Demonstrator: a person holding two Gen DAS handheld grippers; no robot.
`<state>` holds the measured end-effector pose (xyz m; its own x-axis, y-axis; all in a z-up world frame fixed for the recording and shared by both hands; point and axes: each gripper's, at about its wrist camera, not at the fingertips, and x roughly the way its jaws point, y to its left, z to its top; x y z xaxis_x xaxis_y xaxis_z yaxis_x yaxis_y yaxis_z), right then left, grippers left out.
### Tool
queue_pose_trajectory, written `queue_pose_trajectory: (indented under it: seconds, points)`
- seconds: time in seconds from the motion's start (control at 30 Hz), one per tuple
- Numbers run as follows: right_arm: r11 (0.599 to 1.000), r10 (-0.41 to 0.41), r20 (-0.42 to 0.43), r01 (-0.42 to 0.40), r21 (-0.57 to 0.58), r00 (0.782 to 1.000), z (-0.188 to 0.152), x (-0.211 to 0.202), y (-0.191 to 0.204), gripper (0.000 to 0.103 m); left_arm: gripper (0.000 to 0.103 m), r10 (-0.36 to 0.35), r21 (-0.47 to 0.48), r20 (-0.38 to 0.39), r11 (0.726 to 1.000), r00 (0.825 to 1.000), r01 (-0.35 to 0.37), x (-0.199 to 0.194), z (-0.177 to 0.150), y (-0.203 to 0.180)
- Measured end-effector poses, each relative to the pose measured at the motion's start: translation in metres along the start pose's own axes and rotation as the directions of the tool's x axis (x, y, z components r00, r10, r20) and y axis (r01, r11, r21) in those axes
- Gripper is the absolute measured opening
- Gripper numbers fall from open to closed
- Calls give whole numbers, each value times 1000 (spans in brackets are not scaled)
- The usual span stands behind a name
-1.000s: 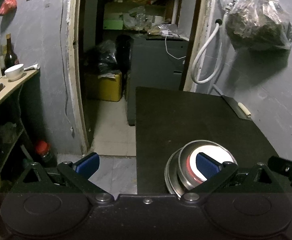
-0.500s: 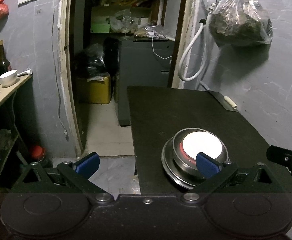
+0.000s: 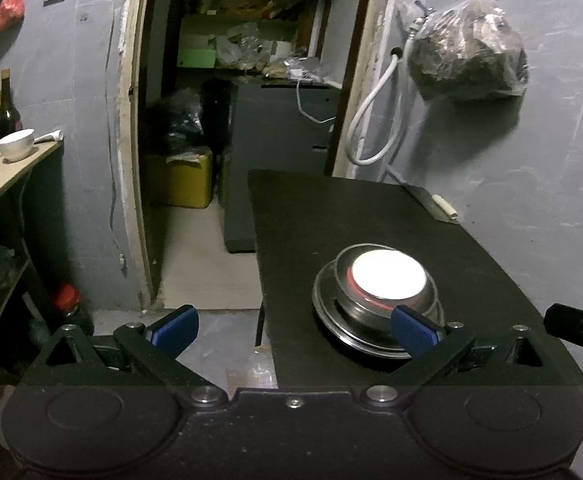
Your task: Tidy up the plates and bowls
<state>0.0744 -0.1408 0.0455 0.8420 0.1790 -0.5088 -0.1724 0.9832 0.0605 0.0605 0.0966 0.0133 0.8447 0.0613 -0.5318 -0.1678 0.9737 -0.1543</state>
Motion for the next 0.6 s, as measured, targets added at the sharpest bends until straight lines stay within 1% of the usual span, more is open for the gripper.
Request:
queue_pose_trajectory:
  seconds: [0.13,0.37,0.47,0.6]
  points:
    - [1000,-6,12,6,-3,1000,-7,-15,1,103,102,-12,12,26,1000,1000,12,-12,-4,-3]
    - [1000,14,16,-14,-20,1000,-13,-28,2,103,102,-14,23,55,1000,998,13,-30,-13,-7]
    - [1000,17,24,-16,-23,1000,-15,-32,-4,103,102,-15,9,59,1000,998,14,-33,-15,-9]
    - [1000,23,29,-23,-3,999,-18,-34,-15,103,102,-3,27,67,1000,998,1,-37,-17,-17]
